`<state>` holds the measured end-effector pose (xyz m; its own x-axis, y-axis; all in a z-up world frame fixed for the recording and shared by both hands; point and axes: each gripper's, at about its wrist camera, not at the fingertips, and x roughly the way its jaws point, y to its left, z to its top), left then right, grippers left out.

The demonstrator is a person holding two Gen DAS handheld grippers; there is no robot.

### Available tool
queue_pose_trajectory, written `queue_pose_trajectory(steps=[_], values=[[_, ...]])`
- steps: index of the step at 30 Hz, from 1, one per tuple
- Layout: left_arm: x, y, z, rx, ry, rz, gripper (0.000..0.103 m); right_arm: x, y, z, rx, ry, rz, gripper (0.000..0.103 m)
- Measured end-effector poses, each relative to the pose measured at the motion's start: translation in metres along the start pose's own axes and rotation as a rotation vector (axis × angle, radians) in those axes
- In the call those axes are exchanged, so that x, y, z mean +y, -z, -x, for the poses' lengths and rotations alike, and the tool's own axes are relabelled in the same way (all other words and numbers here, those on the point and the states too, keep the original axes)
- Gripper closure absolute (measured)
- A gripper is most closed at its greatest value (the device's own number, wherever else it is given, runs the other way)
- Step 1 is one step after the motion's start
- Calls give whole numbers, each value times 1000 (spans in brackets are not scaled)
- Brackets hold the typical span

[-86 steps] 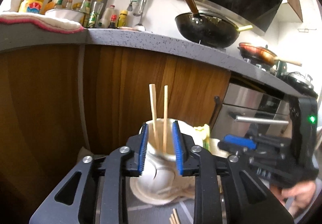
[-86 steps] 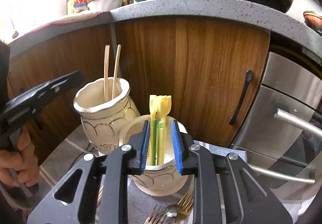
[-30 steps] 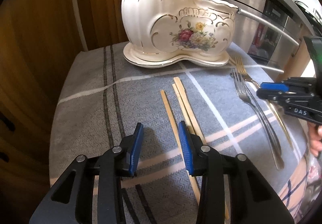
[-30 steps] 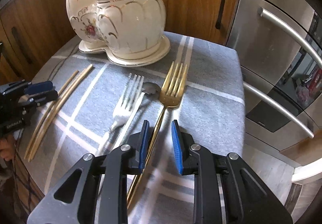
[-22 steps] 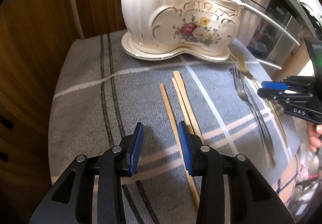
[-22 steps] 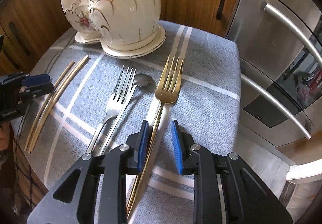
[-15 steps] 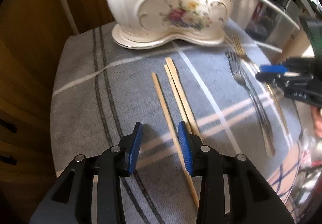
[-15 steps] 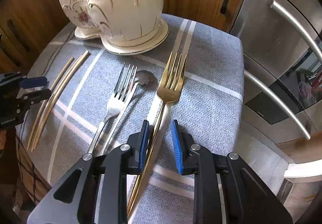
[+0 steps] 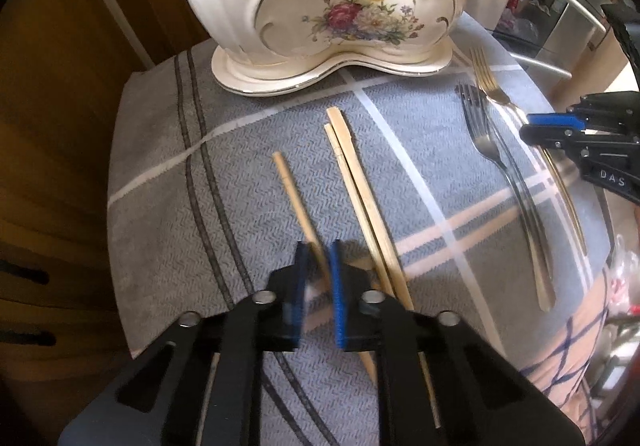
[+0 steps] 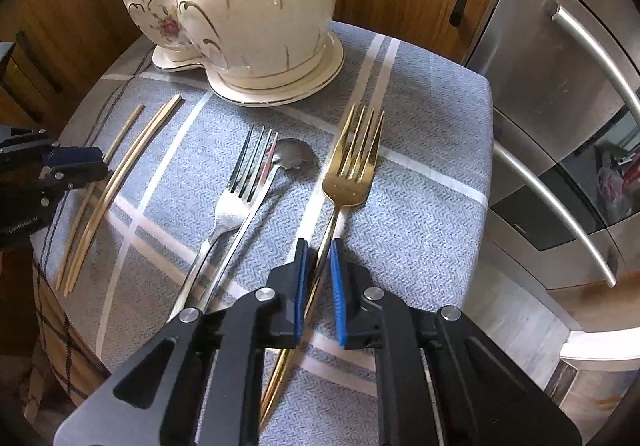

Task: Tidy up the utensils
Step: 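Grasp a chopstick with the left tool while the right tool grasps a gold fork, then lift the chopstick and gold fork and lower them into the holder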

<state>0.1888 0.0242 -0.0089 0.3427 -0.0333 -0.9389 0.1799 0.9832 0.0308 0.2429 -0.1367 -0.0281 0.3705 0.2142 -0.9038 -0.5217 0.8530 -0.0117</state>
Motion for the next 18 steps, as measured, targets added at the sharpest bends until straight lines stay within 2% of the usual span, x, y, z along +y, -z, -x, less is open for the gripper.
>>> queue_pose_trajectory(steps=[5, 10, 14, 18], values=[[13, 5, 1, -10, 59, 62, 98, -11, 5, 1, -6, -33, -48, 97], [32, 14, 5, -41, 132, 135, 98, -23, 11, 4, -23, -62, -88, 97], [49, 18, 20, -98, 170, 180, 99, -31, 11, 13, -64, -90, -114, 97], [64, 18, 53, -206, 177, 209, 98, -34, 9, 33, -138, -115, -127, 97]])
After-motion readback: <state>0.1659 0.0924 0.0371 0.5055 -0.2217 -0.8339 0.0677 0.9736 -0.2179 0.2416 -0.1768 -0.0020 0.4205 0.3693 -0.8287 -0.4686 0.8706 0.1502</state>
